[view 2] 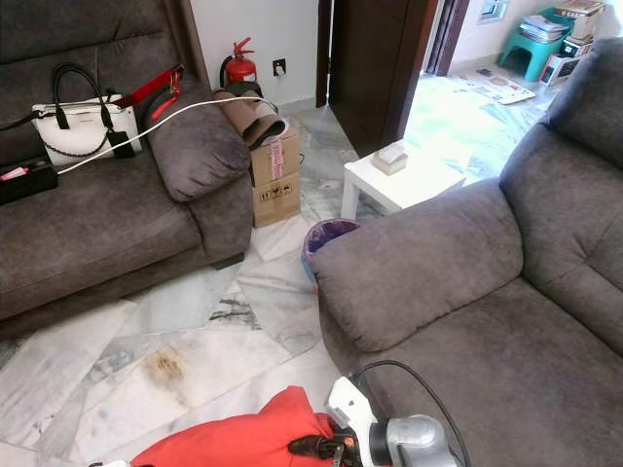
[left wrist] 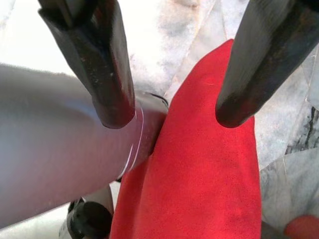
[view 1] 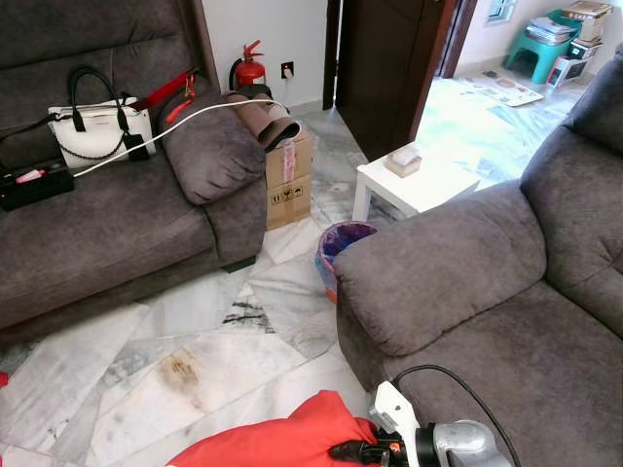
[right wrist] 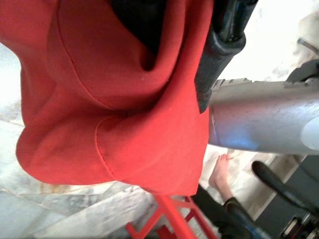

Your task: Move the pillow to the sofa from floor

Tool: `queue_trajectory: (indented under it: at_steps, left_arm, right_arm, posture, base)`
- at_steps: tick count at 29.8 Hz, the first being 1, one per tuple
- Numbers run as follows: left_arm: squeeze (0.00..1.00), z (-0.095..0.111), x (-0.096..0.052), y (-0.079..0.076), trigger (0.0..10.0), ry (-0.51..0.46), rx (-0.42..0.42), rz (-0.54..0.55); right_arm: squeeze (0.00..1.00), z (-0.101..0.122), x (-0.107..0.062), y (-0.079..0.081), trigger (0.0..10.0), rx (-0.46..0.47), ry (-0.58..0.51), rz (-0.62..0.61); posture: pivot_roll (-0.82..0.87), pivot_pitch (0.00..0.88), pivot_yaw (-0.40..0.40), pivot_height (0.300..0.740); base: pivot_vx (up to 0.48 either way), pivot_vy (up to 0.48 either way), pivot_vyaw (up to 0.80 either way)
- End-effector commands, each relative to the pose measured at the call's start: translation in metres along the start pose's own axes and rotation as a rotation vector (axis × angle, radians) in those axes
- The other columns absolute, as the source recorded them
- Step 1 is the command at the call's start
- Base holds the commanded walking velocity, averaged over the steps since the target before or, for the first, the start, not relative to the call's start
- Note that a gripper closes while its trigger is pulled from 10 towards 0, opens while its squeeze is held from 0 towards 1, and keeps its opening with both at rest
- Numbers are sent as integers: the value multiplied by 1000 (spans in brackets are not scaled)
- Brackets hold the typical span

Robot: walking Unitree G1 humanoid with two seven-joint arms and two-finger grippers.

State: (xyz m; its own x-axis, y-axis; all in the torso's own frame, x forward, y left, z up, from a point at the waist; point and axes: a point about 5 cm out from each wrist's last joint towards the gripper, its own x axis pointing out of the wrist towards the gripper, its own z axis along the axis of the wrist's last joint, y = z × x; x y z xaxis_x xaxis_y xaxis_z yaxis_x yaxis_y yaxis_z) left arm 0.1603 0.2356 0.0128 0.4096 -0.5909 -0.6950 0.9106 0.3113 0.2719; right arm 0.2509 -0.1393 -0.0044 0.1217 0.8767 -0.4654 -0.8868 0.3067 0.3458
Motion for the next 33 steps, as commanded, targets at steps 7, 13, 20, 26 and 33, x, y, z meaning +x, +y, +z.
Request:
queue_trajectory:
  at_steps: [7, 13, 20, 26, 33]
  left_arm:
    - [1000, -11, -8, -4, 10000, 43, 4, -28]
    - [267, -18, -10, -9, 10000, 87, 65, -72]
    - [0, -27, -14, -10, 10000, 141, 109, -106]
    - [0, -38, -21, -1, 10000, 236, 140, -54]
    - [0, -37, -18, 19, 10000, 259, 210, 131]
  right_arm:
    - [0, 16, -1, 1, 10000, -74, -50, 77]
    - [0, 26, -9, 1, 10000, -154, -20, 156]
    - [0, 35, -12, 3, 10000, -196, -24, 194]
    - [0, 37, -13, 3, 10000, -199, -27, 192]
    - [0, 41, -13, 6, 10000, -198, -64, 206]
  posture:
    - [273, 121, -20, 740]
    - [265, 123, -26, 740]
    - [263, 124, -30, 740]
    - [268, 124, -33, 740]
    - [262, 124, -33, 740]
  base:
    - [0, 0, 0]
    - [0, 0, 0]
    - [0, 0, 0]
    - [0, 0, 0]
    - [0, 0, 0]
